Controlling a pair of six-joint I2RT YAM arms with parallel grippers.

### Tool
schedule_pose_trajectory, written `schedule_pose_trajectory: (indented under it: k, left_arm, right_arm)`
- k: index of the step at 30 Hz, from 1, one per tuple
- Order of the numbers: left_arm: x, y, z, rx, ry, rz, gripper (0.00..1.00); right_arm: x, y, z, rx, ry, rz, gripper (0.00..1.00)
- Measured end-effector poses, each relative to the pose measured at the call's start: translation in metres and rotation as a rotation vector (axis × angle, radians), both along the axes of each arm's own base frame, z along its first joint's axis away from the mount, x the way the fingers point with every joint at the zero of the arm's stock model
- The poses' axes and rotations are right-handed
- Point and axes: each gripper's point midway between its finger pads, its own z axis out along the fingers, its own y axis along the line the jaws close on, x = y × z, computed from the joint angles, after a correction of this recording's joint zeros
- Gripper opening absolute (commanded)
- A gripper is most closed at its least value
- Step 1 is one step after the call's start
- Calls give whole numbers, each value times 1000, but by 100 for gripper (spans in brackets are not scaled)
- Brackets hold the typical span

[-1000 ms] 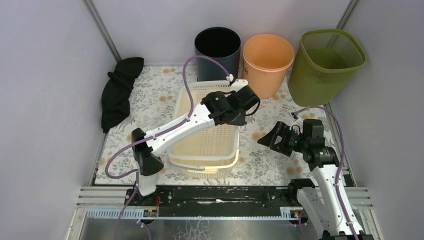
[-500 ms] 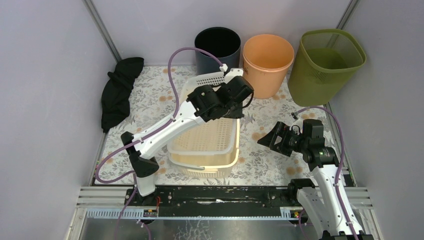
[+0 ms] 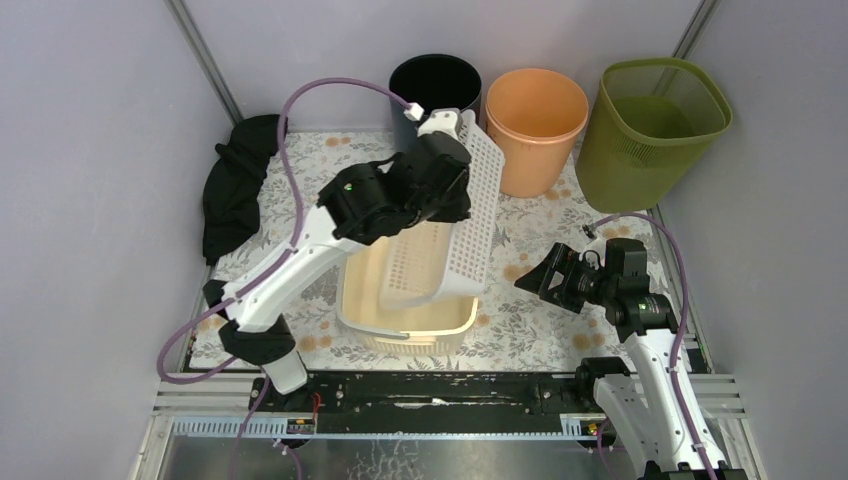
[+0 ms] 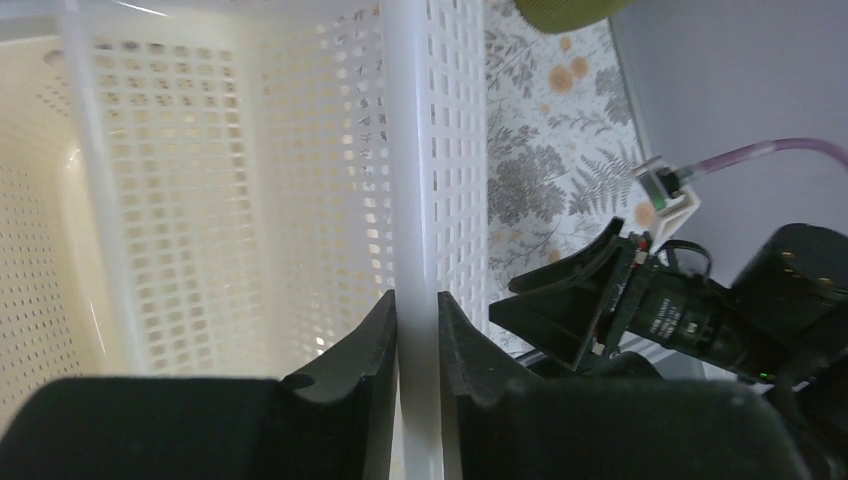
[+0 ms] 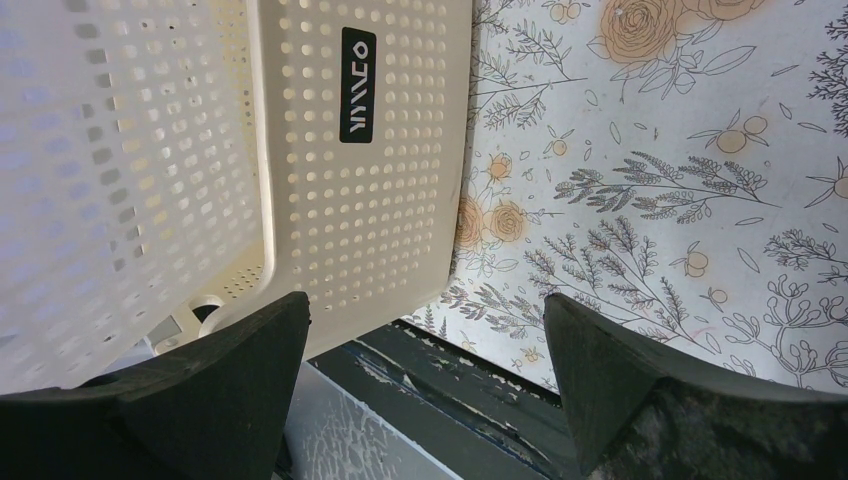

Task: Turn the large container upside down
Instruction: Pick up the container from the container, then pick up the container from the center of the board.

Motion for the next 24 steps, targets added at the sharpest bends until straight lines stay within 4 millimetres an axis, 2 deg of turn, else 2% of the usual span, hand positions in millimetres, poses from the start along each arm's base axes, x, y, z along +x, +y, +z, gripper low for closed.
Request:
schedule_pose_trajectory:
  k: [7,17,24]
  left_arm:
    - [-7,31,49,-99,-90,31,23]
    - [-16,101,109,-188,-240,148,23]
    - [-30,153,140,-235,-339,249,22]
  right_arm:
    - [0,0,0,2,2,-2,94]
    - [3,1,9,8,3,-8,93]
    - [10,2,28,19,-11,-11,92]
